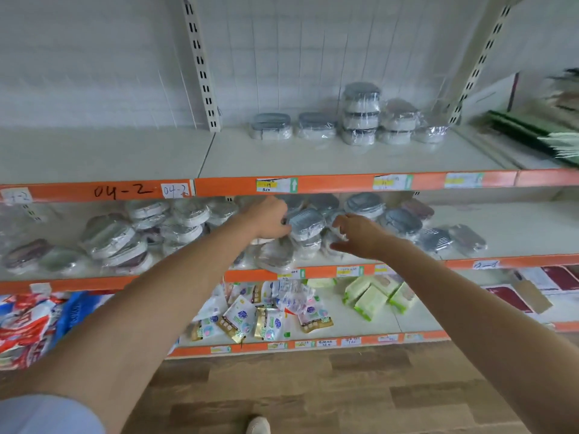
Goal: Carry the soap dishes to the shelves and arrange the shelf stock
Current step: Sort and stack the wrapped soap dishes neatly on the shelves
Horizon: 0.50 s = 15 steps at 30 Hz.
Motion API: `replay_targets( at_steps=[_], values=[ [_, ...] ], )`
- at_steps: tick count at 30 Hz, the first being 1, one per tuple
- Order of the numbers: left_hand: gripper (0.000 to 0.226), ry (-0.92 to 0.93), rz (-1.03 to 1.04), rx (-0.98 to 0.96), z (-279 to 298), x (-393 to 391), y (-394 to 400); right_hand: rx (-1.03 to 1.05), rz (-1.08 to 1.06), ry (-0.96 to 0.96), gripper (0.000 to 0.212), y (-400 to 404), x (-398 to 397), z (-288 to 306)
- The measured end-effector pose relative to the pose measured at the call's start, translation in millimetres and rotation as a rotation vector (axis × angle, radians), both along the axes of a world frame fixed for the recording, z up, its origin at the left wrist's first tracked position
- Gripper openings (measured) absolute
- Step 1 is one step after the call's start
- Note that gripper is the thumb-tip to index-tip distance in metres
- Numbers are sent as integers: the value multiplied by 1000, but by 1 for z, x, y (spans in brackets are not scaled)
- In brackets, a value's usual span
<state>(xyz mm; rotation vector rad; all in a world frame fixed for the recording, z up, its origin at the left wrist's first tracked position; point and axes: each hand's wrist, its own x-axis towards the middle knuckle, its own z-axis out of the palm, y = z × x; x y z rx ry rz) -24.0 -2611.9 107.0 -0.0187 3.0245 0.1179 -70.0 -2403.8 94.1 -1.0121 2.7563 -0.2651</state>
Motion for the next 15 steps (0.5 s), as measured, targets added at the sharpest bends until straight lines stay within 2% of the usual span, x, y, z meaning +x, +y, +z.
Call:
replay_targets(
  at_steps=[6, 15],
  values=[
    [29, 143, 1, 35, 34, -51, 6, -40, -31, 79, 49, 9, -37, 40],
    [43, 205, 30, 46, 58, -146, -41, -28, -82, 150, 53, -21, -128, 78]
  ],
)
